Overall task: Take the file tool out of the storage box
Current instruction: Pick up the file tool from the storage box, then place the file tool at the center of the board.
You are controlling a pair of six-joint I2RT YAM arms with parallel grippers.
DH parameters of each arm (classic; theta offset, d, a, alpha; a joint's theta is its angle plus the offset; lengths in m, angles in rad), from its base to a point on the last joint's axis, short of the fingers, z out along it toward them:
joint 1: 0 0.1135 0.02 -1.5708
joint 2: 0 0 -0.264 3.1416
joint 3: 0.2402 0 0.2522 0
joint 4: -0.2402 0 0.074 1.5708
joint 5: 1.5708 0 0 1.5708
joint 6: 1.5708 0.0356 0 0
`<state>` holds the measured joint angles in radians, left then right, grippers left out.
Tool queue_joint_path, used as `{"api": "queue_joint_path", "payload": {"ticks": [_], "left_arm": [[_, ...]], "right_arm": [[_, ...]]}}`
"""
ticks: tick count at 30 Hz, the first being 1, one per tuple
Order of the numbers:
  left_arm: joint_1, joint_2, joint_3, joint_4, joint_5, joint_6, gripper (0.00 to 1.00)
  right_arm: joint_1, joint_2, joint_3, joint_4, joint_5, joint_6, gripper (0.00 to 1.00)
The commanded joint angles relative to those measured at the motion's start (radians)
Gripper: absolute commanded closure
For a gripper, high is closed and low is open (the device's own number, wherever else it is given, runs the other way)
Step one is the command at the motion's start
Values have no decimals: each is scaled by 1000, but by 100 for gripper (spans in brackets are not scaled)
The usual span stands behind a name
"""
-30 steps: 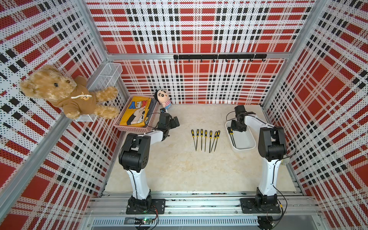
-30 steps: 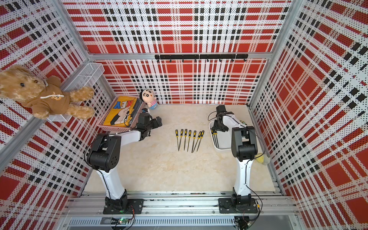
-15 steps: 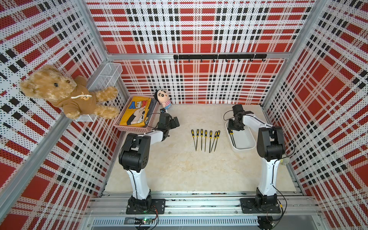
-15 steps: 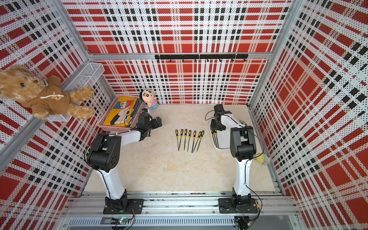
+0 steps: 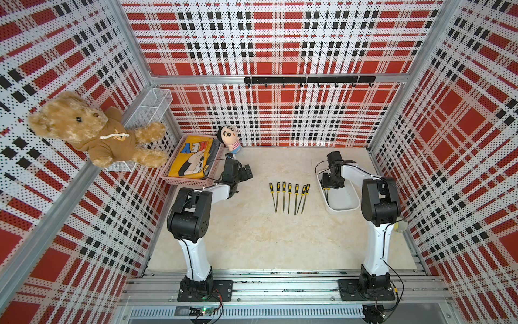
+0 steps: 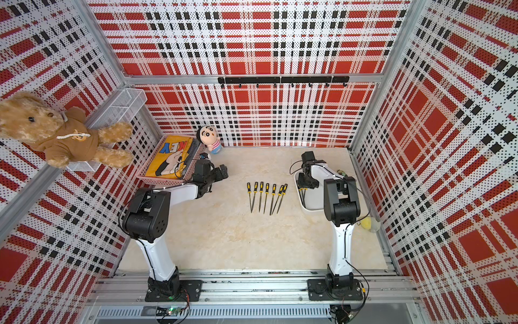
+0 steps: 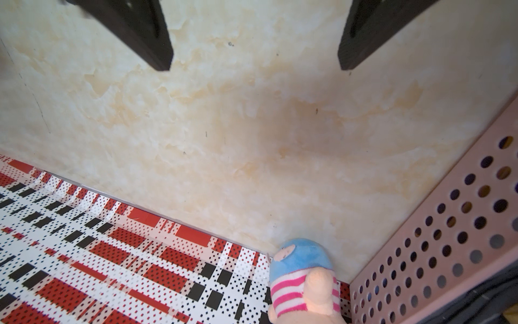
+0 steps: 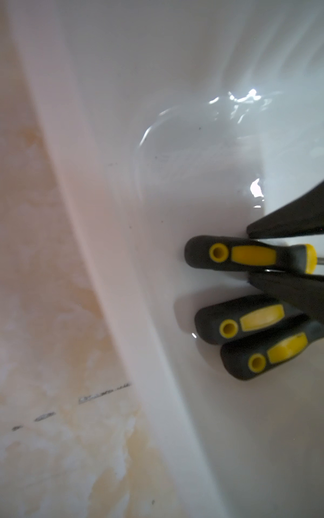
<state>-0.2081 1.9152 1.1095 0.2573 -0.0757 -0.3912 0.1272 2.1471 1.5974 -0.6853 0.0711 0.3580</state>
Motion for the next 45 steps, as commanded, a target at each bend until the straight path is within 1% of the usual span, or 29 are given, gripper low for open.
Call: {"api": "queue_joint_path", "payload": {"ticks": [1,3,7,11,15,19,22,25,27,31,33,36,38,45], "left_arm": [[7,-16,-3,5,-2,12,1],[7,-16,-2,3,-2,12,1],[6,-17,5,2,-1,12,1],[7,-18,13,-3,-3,17,1],[8,-20,20,-4,-5,14,1],[25,-26,13,12,15,-12,1],[49,-37,-4,35,35,-36,1],[67,-50,-20,36,33,-42,1],[76,-60,-35,39,32,-40,1],[92,-78,-57,39,25,-38,1],[99,-89,-73,44,26,-40,1],[107,-98,-88,48,24,-40,1],[108,-103,-98,49,21,-38,1],[109,-108,-122,59,19,-38,1]], "right_arm": [[-11,21,-16,-14,1,-8,83],[-11,11,-11,-13,6,-3,90],[-11,-21,34,-33,29,1,93],[0,-82,116,-74,55,-8,94],[52,-135,216,-100,44,-21,94],[136,-126,343,-148,-3,-5,93],[222,-93,403,-147,-70,24,91],[300,-35,458,-149,-84,70,91],[337,1,457,-98,-167,127,91],[411,82,477,-11,-236,245,90],[450,148,533,-4,-241,278,90],[494,244,660,-55,-211,305,90],[505,298,718,-81,-207,322,90],[520,353,736,-80,-197,343,90]]}}
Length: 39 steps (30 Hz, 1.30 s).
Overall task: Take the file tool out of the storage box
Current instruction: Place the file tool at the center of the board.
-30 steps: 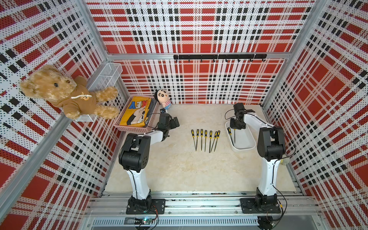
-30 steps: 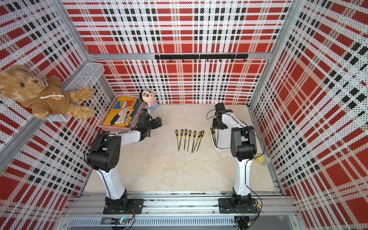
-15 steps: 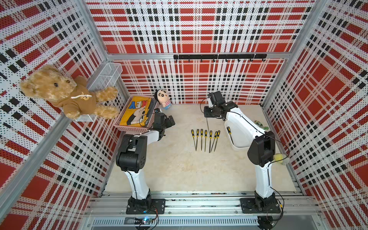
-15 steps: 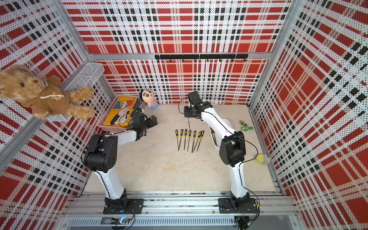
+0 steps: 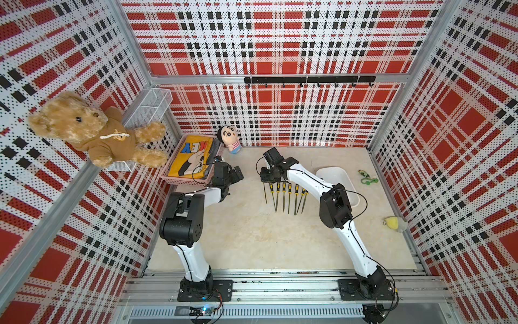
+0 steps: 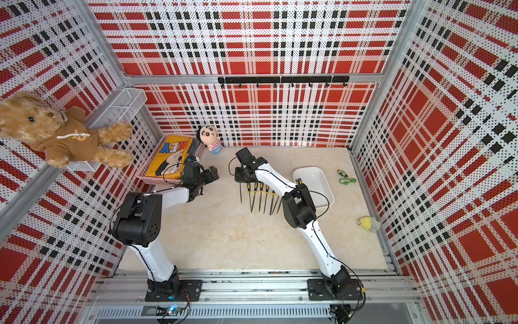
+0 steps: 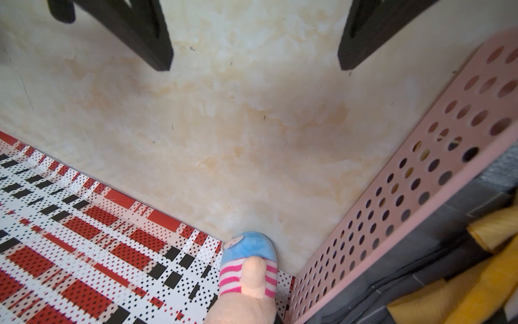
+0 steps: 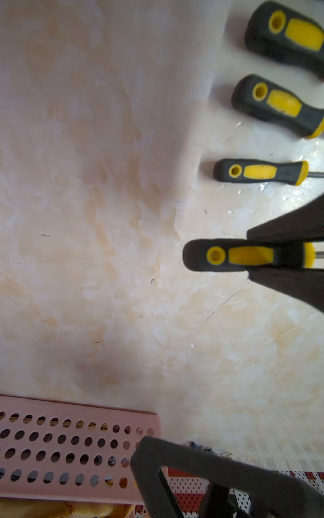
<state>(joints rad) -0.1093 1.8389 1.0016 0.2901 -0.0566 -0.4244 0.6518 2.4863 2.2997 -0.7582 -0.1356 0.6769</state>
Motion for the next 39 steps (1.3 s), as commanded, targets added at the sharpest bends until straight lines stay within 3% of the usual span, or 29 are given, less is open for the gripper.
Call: {"api": "queue_joint_path", "payload": {"ticks": [1,17,26,39], "left_arm": [[12,-30,-15,27,1,-5,1],[11,-24,-27,41,10,-14,1],[13,-21,-22,40,10,-13,1],[16,-18,-15,37,14,-11,1]], "right_arm": [[-3,20,35,-12,6,24,90],[14,98,73,-62,-17,33,88],[14,126,95,-76,-32,33,78],[14,131,103,-76,-28,26,72]]}}
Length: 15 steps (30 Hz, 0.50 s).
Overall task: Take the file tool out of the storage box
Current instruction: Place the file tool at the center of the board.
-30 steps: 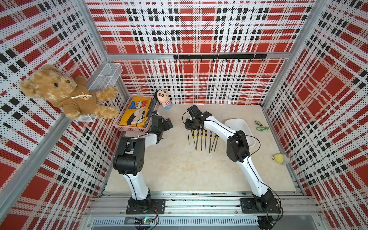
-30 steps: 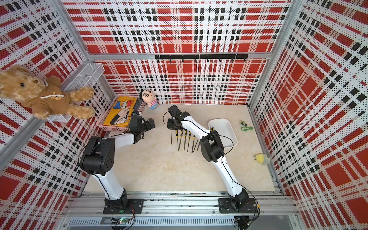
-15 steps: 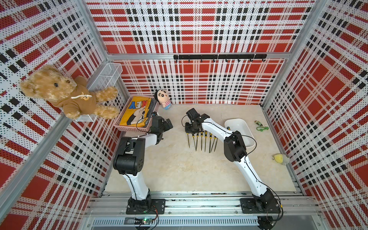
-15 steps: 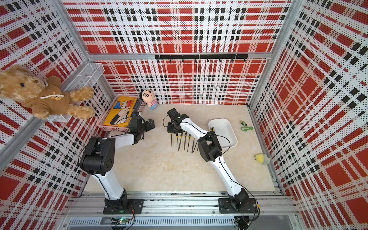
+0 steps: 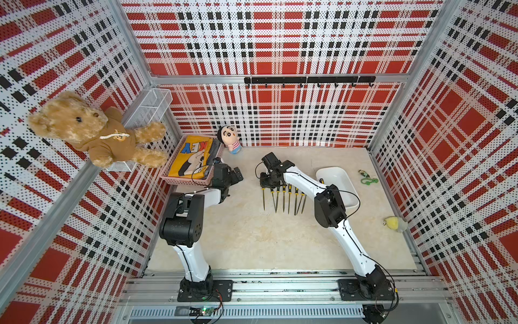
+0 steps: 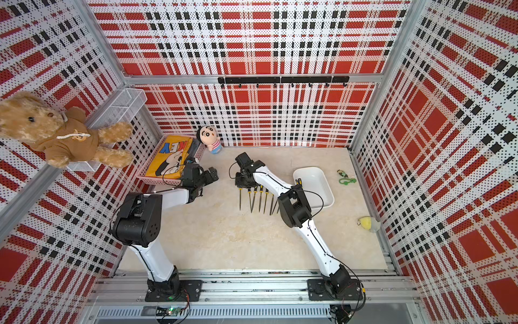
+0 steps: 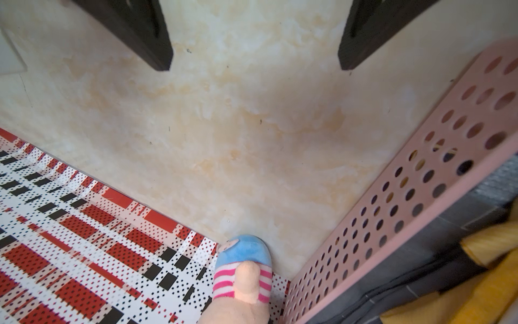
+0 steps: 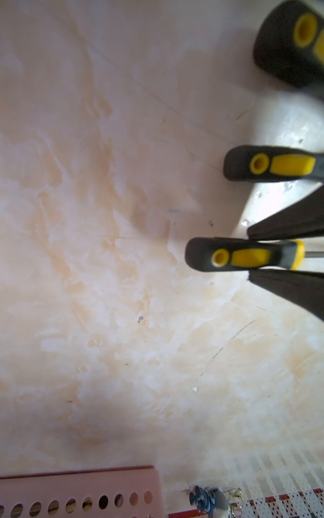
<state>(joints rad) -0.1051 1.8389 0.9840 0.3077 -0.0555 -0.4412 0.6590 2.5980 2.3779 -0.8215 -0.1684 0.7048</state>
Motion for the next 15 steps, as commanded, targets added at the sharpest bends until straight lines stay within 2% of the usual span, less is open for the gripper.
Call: {"api": "queue_joint_path", "payload": {"ticks": [1,3,7,12,15], "left_arm": [[12,-18,3,20,14,7,1],[10,-18,2,18,14,7,1],[11,-21,1,15,13,9,1],[13,-24,-2,10,13,11,1],[10,-21,2,11,16,10,1]], "right_arm": [[7,17,25,-13,7,-4,71],[7,13,23,-8,10,-8,67],[7,-26,9,9,35,-27,66],[-13,-171,-39,78,82,-74,65],[-63,-284,-100,105,115,-104,65]]}}
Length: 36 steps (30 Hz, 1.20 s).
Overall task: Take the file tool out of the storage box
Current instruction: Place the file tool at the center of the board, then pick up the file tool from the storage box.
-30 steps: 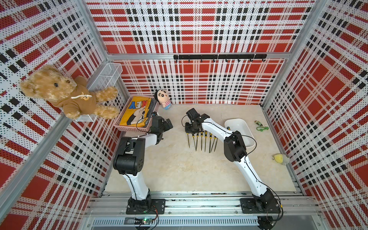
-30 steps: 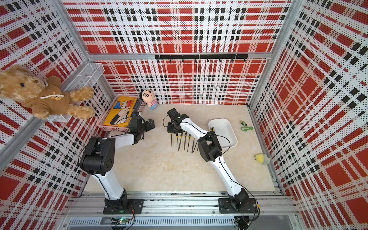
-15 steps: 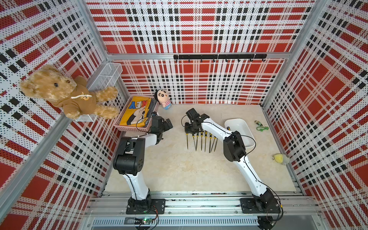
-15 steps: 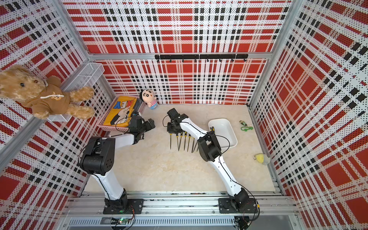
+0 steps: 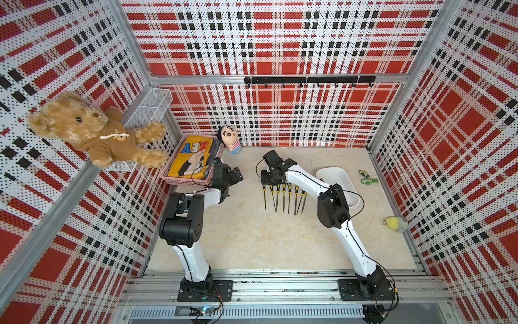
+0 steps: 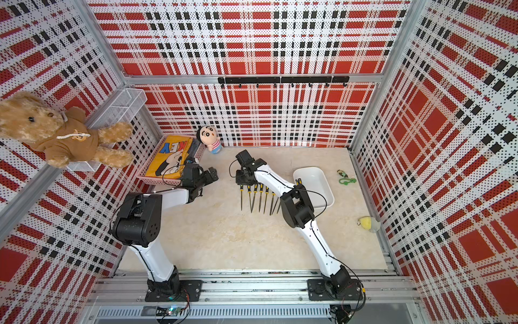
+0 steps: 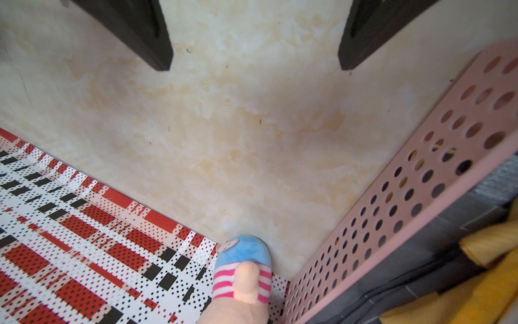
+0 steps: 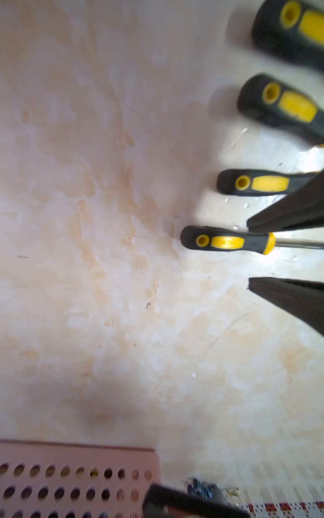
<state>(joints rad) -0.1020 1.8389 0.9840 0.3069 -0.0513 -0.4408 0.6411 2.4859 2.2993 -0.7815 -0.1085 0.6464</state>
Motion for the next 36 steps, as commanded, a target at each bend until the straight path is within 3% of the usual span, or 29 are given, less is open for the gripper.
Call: {"api": "queue_joint_path", "payload": {"ticks": [1,7,11,14,23,36], "left_arm": [[5,-19,5,11,13,10,1],[-11,3,38,4,15,8,1],[-27,15,60,-3,6,8,1],[-38,23,70,-5,6,7,1],[-51,29,99,-20,-1,6,1],[-48,16,94,-41,-12,19,0]], "right_arm": [[-71,-206,-47,67,61,-52,65],[-277,-396,-281,42,65,-169,71],[-386,-451,-421,-8,84,-243,76],[-440,-467,-509,-13,108,-283,73],[-485,-386,-588,-1,137,-347,67],[-494,-297,-574,39,154,-343,68]]}}
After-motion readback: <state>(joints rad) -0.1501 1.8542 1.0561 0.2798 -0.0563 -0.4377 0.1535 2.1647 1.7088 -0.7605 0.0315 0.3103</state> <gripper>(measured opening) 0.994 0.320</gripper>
